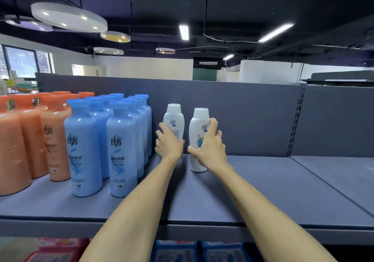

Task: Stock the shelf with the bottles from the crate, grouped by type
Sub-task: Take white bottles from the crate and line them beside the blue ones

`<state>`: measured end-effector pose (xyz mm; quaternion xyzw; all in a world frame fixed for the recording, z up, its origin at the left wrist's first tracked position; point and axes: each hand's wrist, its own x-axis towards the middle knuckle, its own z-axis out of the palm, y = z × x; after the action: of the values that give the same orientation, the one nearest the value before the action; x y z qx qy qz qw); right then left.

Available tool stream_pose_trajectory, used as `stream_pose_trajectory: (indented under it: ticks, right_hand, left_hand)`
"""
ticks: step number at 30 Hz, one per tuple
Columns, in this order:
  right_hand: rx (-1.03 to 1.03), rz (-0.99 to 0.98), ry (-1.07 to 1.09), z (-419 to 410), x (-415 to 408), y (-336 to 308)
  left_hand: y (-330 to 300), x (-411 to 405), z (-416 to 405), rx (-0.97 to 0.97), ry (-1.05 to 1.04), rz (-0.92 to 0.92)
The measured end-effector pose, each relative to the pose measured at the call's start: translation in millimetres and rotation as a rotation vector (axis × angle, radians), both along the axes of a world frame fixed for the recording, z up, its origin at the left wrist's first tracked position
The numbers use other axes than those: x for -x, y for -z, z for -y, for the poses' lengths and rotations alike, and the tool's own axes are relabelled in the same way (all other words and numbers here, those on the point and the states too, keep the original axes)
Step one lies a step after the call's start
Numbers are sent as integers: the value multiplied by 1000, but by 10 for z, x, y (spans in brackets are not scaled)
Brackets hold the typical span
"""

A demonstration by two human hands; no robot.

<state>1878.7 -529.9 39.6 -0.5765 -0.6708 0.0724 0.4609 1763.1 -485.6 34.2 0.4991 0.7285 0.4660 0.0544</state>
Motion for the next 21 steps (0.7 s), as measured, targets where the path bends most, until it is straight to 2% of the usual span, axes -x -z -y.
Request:
stream_pose_trajectory:
  ticks: [21]
  right_hand:
    - [-27,22,11,-28,-1,47]
  left_hand:
    - [-46,12,-56,23,34,4]
